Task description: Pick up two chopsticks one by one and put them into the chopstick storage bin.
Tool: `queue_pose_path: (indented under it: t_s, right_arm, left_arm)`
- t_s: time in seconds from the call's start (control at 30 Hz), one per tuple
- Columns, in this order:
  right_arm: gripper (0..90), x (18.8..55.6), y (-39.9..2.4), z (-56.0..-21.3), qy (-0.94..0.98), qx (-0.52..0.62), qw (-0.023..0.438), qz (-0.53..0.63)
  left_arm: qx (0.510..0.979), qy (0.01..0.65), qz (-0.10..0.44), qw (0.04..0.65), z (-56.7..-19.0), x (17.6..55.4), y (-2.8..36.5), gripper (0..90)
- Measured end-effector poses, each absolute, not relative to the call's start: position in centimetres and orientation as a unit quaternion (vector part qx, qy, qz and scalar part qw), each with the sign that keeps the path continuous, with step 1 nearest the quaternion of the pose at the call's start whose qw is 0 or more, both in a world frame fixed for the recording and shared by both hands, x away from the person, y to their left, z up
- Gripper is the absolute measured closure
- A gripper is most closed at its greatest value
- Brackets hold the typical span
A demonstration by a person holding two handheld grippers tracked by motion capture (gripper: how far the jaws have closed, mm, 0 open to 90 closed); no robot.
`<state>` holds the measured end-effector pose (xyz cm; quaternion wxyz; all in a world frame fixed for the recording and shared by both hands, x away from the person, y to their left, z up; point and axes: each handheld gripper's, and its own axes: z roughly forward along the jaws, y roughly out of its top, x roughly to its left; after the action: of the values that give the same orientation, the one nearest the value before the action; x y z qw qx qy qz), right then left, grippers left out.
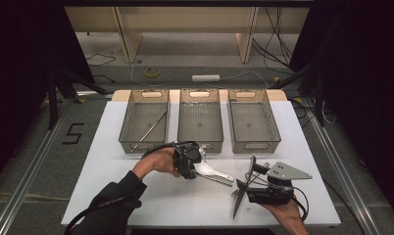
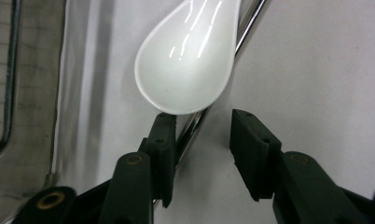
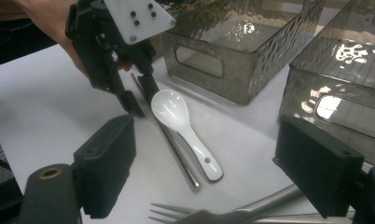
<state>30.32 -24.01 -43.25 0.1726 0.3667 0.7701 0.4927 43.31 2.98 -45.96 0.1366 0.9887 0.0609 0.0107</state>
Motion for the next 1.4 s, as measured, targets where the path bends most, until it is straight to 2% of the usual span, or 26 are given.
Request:
queue_pose_path:
  t_s: [0.23, 0.7, 1.4]
  right_arm:
    - [21.2, 30.3, -24.0, -43.2, 0.771, 0.366, 0.174, 0.491]
    - [21.2, 30.3, -24.0, -43.3, 0.772, 0.366, 0.174, 0.490]
    - [21.2, 30.3, -24.0, -43.3, 0.772, 0.368, 0.173, 0.489]
  left_arm:
    - [0.991, 0.042, 0.009, 0.128, -45.9, 42.9, 2.9, 72.4]
    - [0.994, 0.003, 0.016, 0.112, -45.9, 42.2, 2.4, 82.3]
    - [0.994, -0.020, 0.021, 0.108, -45.8, 41.8, 2.5, 85.8]
